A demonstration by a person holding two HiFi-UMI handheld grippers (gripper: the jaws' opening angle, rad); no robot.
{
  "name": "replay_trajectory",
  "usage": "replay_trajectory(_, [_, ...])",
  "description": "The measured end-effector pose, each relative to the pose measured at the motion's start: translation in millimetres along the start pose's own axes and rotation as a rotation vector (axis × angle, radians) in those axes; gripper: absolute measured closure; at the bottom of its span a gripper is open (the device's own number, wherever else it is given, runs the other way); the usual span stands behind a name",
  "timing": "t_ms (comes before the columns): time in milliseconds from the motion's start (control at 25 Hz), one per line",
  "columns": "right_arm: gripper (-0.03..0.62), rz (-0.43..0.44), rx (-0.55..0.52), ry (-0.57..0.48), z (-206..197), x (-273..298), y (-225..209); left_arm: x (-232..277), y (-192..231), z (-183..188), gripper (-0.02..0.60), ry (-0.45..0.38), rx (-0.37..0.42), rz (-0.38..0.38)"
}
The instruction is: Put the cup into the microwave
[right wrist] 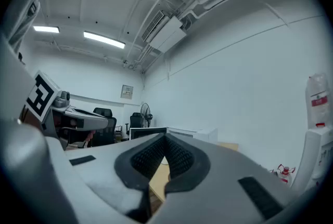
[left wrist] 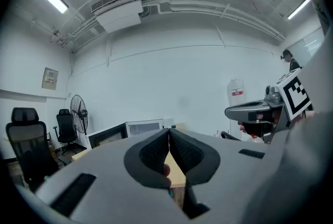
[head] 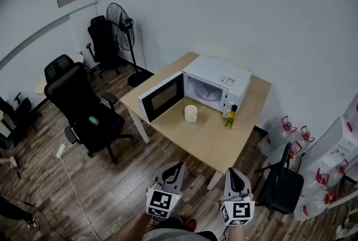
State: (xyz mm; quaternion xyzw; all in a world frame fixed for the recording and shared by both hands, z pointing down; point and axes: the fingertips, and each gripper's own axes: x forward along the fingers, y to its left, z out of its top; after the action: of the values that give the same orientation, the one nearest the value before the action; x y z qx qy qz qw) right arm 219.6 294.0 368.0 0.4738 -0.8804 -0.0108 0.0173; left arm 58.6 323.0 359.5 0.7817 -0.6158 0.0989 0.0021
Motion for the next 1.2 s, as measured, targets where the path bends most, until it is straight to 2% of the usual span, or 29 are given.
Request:
replay_trajectory(320, [0.582,0.022,0.020,-0.015,0.3,9.9,-1.9,3.2,5.9,-2.0,0.558,0.012,0.002,0.018])
replay_trajectory(720, [0.582,0.085,-0.001,-0.018,2.1,56.5,4.4,20.3,42.0,-0.2,0.558,0.002,-0.008,0.098])
replay_trajectory(960, [0.582,0.095,-0.002,-0.019,0.0,111.6,2.8,58.0,81.2,-2.9,0.558,-0.001,-0.018,0.115])
replay_trajectory(1200, [0.582,0.073,0.018,-0.003,-8.3,184.2,-4.2,121.5,132.1,-7.9,0.557,0.018,-0.022,0.088])
